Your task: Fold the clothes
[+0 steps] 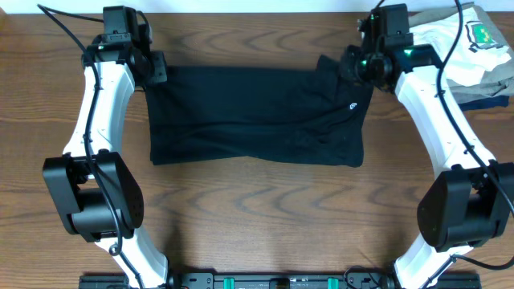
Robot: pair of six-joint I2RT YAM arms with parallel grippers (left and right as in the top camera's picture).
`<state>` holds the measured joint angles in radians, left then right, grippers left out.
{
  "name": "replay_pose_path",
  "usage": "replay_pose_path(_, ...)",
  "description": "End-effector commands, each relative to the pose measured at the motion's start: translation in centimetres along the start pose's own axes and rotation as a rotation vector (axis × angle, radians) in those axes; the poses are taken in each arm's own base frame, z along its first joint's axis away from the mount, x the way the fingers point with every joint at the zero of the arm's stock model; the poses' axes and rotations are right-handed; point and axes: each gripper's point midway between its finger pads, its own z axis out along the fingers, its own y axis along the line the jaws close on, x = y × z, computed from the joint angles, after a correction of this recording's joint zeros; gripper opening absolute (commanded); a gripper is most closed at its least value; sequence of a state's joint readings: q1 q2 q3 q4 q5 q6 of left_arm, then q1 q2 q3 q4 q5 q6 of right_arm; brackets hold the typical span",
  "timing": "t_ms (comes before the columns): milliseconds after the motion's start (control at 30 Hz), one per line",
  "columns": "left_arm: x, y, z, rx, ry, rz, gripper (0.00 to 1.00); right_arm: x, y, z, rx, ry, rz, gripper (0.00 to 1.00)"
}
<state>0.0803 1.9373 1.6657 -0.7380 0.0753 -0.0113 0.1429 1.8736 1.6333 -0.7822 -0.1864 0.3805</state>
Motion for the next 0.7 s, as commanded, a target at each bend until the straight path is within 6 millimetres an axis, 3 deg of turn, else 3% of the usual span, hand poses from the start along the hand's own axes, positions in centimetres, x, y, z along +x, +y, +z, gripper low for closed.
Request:
replay_pose_path(0,0.9,0.5,-0.5,-0.021,0.033,-0.015,0.06,0.3,-1.8,-1.4,0.04,0.018,-0.021,0.01)
replay_pose_path(267,5.1,2.3,-0.8,-0.121,0.197,-0.009,0.06,4.1,-4.9,-2.3,0.119,0.189,-0.007,0.01)
replay_pose_path(667,11.0,2.7,0.7,-0.144,0.372,-0.043,0.06,7.8,-7.0,-2.4,0.176,0.328,-0.008,0.02)
